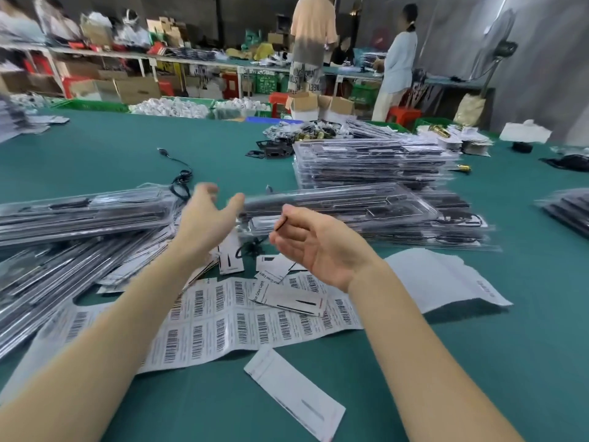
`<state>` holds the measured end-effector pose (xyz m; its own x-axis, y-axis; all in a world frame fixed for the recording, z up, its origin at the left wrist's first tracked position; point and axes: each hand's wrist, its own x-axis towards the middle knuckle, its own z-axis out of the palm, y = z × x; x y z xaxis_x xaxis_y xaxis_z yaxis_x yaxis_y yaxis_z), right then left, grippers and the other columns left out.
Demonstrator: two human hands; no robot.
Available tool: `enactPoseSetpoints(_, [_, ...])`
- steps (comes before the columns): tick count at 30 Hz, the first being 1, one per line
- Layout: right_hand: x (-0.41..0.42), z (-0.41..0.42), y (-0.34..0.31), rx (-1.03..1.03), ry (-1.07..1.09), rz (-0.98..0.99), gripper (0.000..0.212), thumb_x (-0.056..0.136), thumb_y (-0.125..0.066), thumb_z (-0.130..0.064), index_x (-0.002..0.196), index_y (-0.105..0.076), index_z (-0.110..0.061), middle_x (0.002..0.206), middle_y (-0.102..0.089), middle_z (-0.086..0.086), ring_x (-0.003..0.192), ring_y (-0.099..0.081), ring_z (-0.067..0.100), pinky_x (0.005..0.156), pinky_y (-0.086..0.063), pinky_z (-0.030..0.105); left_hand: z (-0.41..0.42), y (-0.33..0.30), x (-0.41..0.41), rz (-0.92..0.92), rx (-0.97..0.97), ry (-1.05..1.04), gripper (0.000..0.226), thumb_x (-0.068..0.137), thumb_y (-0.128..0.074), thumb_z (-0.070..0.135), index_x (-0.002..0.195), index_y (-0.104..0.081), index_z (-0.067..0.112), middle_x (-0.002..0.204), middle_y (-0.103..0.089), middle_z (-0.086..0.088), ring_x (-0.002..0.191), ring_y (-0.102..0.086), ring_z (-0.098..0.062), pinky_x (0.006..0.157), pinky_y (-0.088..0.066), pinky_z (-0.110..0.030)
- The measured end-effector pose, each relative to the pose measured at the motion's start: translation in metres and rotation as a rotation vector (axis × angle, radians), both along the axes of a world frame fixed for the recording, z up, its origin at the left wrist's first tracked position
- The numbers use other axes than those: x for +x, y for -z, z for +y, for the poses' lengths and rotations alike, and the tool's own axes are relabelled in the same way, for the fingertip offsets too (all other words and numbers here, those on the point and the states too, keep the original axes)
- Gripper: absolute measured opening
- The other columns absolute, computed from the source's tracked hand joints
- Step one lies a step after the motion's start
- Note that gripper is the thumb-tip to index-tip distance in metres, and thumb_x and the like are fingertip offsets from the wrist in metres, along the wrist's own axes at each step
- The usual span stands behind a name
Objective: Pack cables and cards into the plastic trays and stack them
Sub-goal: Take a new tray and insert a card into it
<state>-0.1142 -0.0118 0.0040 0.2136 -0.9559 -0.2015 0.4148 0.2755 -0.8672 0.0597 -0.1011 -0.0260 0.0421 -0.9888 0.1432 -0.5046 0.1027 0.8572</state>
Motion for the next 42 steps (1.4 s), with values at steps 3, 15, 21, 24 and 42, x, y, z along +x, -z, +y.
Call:
enactPoseSetpoints(3, [0.005,-0.002,0.003,0.165,0.064,-0.357,0.023,0.098,-0.058,-0.013,0.078,-0.06,-0.003,0.072,-0.063,0.01,0.06,-0.065,0.016,0.056,-0.056,0.017,0.01,-0.016,0.009,-0.155,-0.433,0.117,0.028,0.097,-0.058,0.042,0.109,-0.063,0.018,0.107,-0.067,0.005,0.096,-0.061,-0.011,0.081,-0.044,-0.029])
enactPoseSetpoints(15, [-0.011,-0.006,0.009,0.173,0.224,-0.534,0.01,0.099,-0.054,-0.004,0.095,-0.06,0.003,0.08,-0.067,0.016,0.065,-0.07,0.02,0.055,-0.057,0.018,0.017,-0.033,0.034,-0.343,0.076,0.777,0.023,0.095,-0.067,0.031,0.117,-0.065,0.036,0.111,-0.072,0.019,0.106,-0.065,0.002,0.102,-0.051,-0.036])
enactPoseSetpoints(21, [-0.026,-0.008,0.011,-0.286,0.598,0.903,0.011,0.096,-0.06,-0.012,0.096,-0.066,-0.022,0.094,-0.069,-0.004,0.068,-0.062,0.007,0.057,-0.05,0.018,0.018,-0.019,0.02,0.046,0.09,0.694,0.025,0.092,-0.068,0.033,0.114,-0.066,0.022,0.105,-0.077,0.004,0.09,-0.074,-0.017,0.088,-0.058,-0.034])
enactPoseSetpoints(24, [-0.035,-0.008,0.009,-0.557,0.429,0.99,0.019,0.101,-0.055,-0.022,0.095,-0.073,-0.025,0.09,-0.074,-0.013,0.082,-0.066,-0.001,0.07,-0.048,0.012,0.023,-0.019,0.009,0.26,0.125,0.685,0.028,0.083,-0.071,0.038,0.105,-0.073,0.021,0.103,-0.078,-0.003,0.077,-0.068,-0.014,0.074,-0.058,-0.025])
enactPoseSetpoints(42, [-0.028,-0.011,0.022,-0.382,0.378,0.632,0.041,0.074,-0.089,-0.028,0.098,-0.058,-0.015,0.099,-0.072,0.01,0.078,-0.076,0.022,0.079,-0.063,0.046,0.034,-0.021,-0.014,0.301,-0.101,0.54,0.026,0.099,-0.063,0.015,0.111,-0.076,0.033,0.091,-0.078,-0.001,0.072,-0.059,-0.009,0.071,-0.05,-0.021])
